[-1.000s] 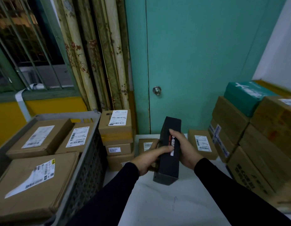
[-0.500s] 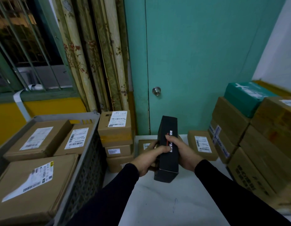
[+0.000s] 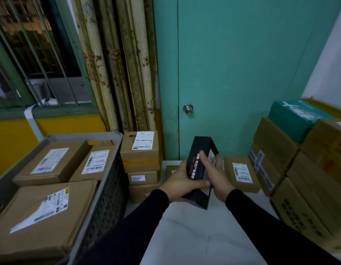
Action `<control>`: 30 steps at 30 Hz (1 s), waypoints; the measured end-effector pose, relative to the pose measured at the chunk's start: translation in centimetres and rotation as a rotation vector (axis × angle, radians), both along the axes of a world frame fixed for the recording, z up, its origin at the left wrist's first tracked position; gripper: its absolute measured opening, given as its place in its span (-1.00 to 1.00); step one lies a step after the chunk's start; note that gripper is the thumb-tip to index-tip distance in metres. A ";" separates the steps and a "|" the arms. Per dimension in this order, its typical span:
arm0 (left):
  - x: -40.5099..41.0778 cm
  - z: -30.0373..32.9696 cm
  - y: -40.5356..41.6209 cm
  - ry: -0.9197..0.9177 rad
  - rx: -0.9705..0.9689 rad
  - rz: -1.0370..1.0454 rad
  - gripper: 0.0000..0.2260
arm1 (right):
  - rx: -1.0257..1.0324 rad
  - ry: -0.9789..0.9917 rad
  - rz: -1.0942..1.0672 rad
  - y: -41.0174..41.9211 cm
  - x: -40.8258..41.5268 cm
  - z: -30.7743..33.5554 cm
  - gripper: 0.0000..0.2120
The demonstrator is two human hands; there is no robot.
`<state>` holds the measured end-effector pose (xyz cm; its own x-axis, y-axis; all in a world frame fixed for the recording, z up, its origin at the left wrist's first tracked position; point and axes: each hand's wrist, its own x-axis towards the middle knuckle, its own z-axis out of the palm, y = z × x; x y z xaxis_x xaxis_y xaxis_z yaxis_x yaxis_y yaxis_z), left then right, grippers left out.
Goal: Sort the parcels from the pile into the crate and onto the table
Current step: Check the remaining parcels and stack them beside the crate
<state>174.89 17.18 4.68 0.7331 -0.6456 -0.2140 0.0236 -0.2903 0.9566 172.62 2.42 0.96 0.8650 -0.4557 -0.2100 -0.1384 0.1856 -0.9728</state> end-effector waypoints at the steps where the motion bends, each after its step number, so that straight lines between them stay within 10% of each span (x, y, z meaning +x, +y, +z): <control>1: -0.2 0.1 -0.1 -0.066 0.007 0.023 -0.31 | 0.004 -0.008 0.001 -0.4 0.3 -0.3 0.09; 7: 1.3 0.6 1.5 0.331 -0.331 0.295 -0.66 | 0.119 0.052 0.050 -1.7 -0.5 2.1 -0.49; 12: 1.3 1.3 2.1 0.561 -0.351 0.324 -0.68 | 0.404 -0.084 0.117 -0.9 -1.9 4.0 -0.46; 18: 0.7 -0.8 0.3 0.283 -0.102 0.301 -0.61 | 0.485 -0.054 0.138 0.1 -2.0 4.3 -0.46; 23: -0.5 -0.2 -0.6 0.188 -0.123 0.153 -0.18 | 0.494 -0.024 0.180 0.8 -1.6 3.1 -0.46; 30: -0.9 -0.5 -0.4 0.304 -0.229 0.082 -0.51 | 0.362 0.021 0.319 0.2 -1.2 2.6 -0.56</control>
<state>174.00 16.82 4.17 0.7096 -0.6438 -0.2864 0.3301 -0.0552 0.9423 171.38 2.58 3.57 0.9435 -0.0628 -0.3254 -0.2627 0.4570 -0.8498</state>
